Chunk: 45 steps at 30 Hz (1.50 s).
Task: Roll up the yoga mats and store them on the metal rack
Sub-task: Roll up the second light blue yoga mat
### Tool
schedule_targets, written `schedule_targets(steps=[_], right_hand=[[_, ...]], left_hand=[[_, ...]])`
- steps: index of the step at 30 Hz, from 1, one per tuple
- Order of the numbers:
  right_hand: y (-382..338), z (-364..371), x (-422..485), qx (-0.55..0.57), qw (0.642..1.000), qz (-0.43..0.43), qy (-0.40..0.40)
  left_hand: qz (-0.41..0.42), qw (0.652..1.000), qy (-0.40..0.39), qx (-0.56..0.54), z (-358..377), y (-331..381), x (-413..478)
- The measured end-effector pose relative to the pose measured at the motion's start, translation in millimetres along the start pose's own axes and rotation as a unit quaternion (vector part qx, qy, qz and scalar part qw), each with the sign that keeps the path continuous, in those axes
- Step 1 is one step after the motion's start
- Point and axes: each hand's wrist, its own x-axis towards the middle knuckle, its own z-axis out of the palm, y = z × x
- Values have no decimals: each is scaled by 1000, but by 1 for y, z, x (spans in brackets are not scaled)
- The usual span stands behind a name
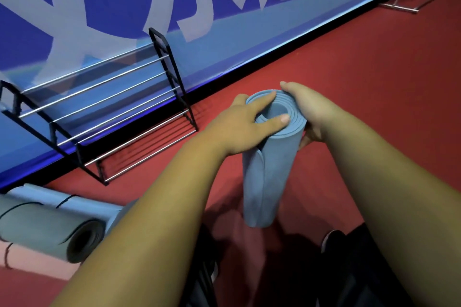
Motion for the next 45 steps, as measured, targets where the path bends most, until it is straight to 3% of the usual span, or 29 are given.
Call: schedule_targets(steps=[5, 8, 11, 17, 22, 28, 32, 35, 42, 45], right_hand=[[3, 2, -4, 53, 998, -8, 39], [7, 3, -8, 106, 992, -17, 72], [11, 5, -14, 126, 988, -32, 83], [19, 13, -38, 42, 981, -125, 144], [20, 13, -49, 21, 987, -133, 87], [20, 0, -47, 77, 987, -140, -29], [22, -12, -52, -27, 997, -74, 25], [29, -14, -51, -19, 996, -33, 75], [22, 16, -53, -20, 977, -144, 157], [20, 17, -55, -43, 974, -143, 172]], left_hand=[[69, 993, -75, -63, -14, -12, -9], [102, 991, -24, -89, -10, -15, -9], [77, 992, 39, -89, -5, -16, -8], [69, 989, 65, -109, -6, -16, -5], [77, 984, 26, -161, -9, -19, -5], [44, 983, 73, -163, -9, -23, -2], [8, 983, 108, -150, -9, -23, 4], [-11, 981, 132, -142, -10, -24, 12], [7, 982, 137, -128, 1, -11, 20], [20, 983, 127, -130, 0, -10, 21]])
